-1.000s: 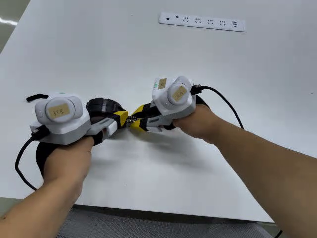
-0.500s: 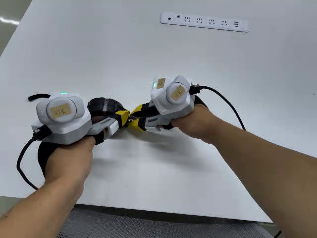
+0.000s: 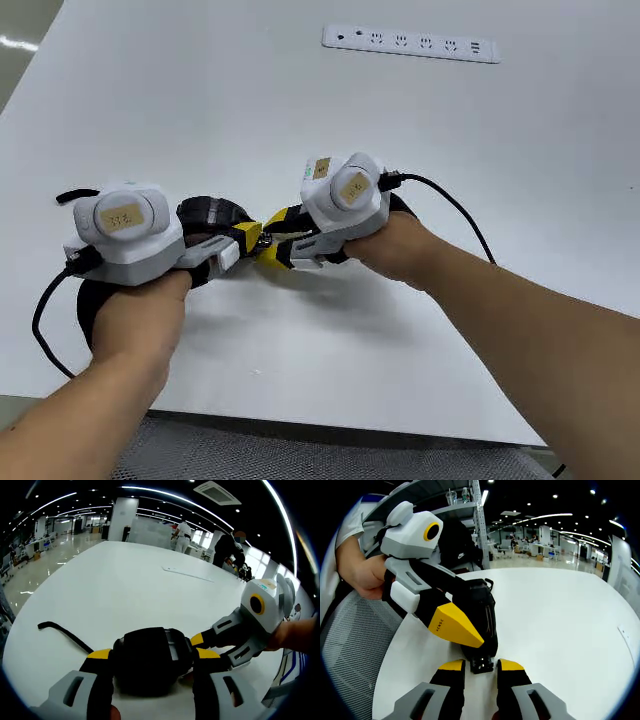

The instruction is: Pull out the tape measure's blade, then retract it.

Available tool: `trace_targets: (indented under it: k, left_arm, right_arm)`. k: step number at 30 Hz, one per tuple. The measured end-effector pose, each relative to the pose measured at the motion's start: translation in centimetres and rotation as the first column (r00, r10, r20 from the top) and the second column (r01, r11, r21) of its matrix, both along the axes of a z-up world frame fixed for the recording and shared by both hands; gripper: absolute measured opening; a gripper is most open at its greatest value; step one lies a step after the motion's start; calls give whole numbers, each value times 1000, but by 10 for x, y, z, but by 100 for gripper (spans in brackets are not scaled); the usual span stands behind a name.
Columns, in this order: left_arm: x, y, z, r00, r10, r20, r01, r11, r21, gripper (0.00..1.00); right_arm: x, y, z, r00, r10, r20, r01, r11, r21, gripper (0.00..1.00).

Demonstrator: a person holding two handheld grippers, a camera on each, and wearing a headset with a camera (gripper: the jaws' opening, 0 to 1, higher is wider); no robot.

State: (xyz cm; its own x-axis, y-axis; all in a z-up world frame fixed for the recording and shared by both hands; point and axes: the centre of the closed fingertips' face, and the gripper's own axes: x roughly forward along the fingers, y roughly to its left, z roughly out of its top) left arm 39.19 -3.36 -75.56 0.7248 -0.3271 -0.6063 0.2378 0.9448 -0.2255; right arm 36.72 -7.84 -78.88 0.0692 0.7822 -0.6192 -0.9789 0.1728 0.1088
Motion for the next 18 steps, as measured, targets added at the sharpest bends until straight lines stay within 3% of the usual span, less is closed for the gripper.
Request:
trace_targets:
  k: [6,12,18]
  left_arm:
    - [-1,0,0,1000,-6,6,6,1000,0,60]
    - [-3,-1,6,998,-46,51,46,999,-5,60]
    - [-7,-1,10,993,-94,77,95,995,-15,61]
  right_arm:
    - [1,-4,6,1000,-15,11,15,1000,17,21]
    - [-2,-9,10,999,-52,1,52,998,39,23]
    - [-2,-15,15,995,-100,-14,101,992,73,25]
